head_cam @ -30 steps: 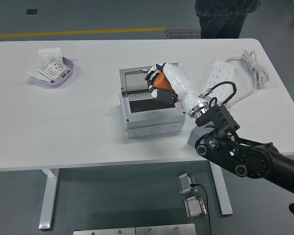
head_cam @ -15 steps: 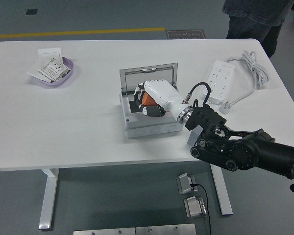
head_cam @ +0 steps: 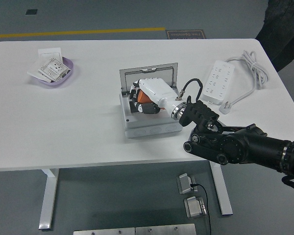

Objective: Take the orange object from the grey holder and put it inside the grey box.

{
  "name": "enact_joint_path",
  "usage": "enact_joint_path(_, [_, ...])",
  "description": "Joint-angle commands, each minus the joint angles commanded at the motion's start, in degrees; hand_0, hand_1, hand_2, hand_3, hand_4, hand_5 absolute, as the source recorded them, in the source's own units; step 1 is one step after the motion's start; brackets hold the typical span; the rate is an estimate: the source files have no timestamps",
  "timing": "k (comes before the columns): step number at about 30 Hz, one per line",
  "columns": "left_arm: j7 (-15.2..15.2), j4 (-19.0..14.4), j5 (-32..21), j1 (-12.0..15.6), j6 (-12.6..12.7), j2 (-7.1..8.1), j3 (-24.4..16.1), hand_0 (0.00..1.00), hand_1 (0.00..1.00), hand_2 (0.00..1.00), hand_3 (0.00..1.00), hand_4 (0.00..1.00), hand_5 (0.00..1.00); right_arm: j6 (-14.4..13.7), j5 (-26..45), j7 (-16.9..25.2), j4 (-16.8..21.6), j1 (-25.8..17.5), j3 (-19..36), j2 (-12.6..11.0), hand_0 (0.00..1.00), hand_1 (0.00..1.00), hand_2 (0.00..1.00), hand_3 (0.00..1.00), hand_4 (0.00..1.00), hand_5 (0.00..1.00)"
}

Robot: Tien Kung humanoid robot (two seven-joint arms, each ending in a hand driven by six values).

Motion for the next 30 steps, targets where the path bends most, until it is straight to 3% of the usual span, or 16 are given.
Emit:
enact_joint_path(20, [-0.27,0.0,-1.21,-0.74,-0.04,0.0,2.04,0.698,0.742,0.72,0.838,0.737,0.2,0.45,2.49,1.17,-4.44,1.91,-1.99,0.85,0.002,0.082,0.346,0.261,0.069,0.002])
enact_joint_path(21, [-0.29,0.0,-1.2,-0.77,-0.05,-0.01,2.1,0.698,0.742,0.719,0.838,0.737,0.199,0.5,2.52,1.23,-4.55,1.92,-1.98,0.92,0.042,0.125,0.374,0.271,0.099,0.002])
enact_joint_path(30, [-0.36,0.0,-1.24,-1.05,-0.12,-0.12,2.61,0.698,0.742,0.719,0.838,0.738,0.199,1.84,2.3,1.98,-5.16,2.09,-0.73,1.2,0.085,0.166,0.415,0.285,0.123,0.002])
